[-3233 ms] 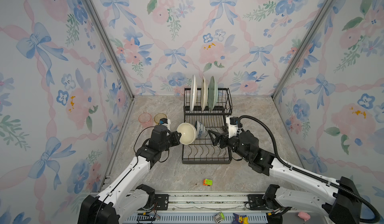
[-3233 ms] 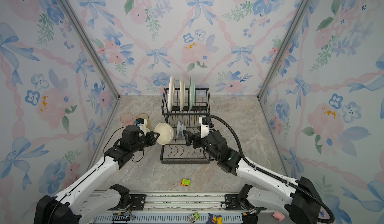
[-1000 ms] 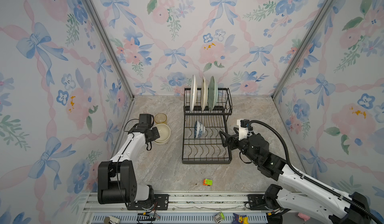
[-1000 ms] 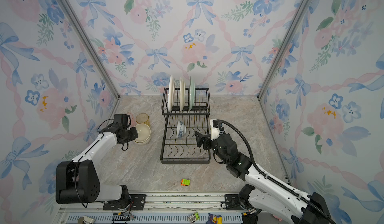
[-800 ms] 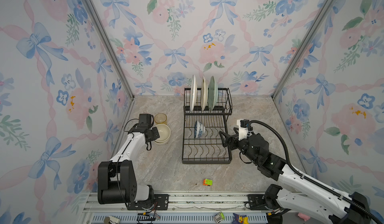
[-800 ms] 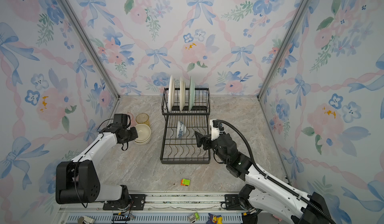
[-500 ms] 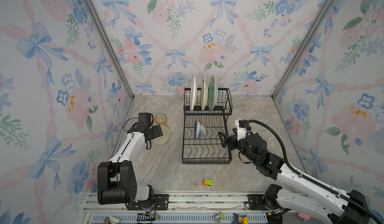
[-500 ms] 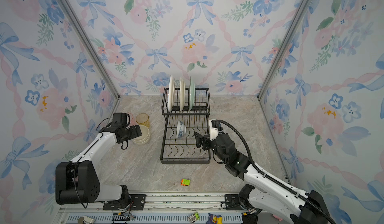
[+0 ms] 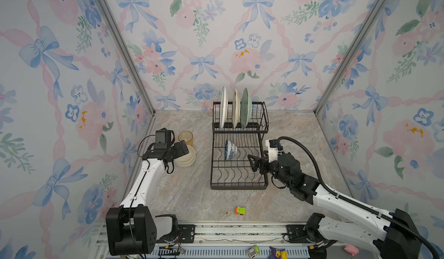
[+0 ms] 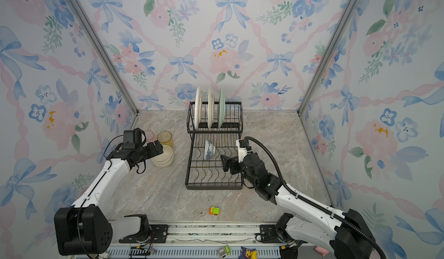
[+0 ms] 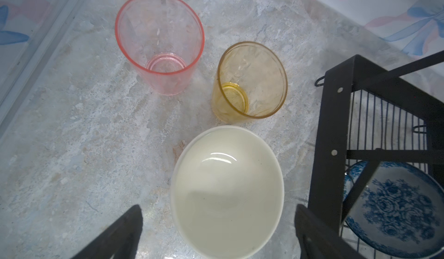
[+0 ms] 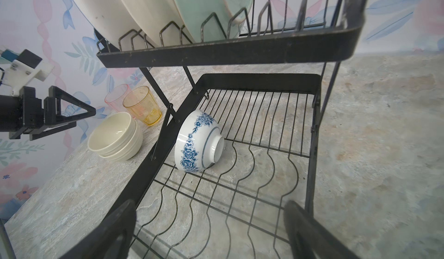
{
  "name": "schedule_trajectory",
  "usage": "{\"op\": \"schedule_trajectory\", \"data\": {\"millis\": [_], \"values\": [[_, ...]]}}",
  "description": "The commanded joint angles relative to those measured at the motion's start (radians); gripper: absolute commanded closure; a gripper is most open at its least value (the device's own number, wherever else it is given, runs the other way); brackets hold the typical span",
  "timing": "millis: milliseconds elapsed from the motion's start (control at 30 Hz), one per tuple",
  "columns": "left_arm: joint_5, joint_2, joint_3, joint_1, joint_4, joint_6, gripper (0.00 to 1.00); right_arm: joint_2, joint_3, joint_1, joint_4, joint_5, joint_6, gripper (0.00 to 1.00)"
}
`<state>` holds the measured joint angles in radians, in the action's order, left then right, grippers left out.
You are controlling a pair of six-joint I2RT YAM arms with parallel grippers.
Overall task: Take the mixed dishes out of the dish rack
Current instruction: 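Stack the cream bowl onto the cream bowl on the table with the left gripper, then release the bowl with the left gripper while the right reaches toward the floral bowl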
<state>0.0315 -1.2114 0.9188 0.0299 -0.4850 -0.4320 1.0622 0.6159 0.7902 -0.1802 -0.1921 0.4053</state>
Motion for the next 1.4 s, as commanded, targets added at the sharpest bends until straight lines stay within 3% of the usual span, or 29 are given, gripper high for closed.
{"op": "schedule_trajectory", "data": {"millis": [0, 333, 600, 833, 1367], "values": [[0.045, 0.048, 0.002, -0.039, 0.002, -0.046, 0.02, 0.056, 0.033, 0.011, -0.067, 0.050, 0.043, 0.03], [0.032, 0.147, -0.067, -0.201, 0.072, -0.111, 0.02, 0.253, 0.098, 0.023, -0.170, 0.130, 0.132, 0.03], [0.026, 0.211, -0.164, -0.205, 0.135, -0.071, 0.02, 0.389, 0.149, 0.041, -0.224, 0.138, 0.177, 0.01], [0.108, 0.193, -0.215, -0.205, 0.190, -0.097, 0.02, 0.468, 0.156, 0.050, -0.262, 0.098, 0.191, 0.03], [0.132, 0.177, -0.223, -0.212, 0.218, -0.113, 0.02, 0.586, 0.208, 0.033, -0.299, 0.130, 0.185, 0.07]]}}
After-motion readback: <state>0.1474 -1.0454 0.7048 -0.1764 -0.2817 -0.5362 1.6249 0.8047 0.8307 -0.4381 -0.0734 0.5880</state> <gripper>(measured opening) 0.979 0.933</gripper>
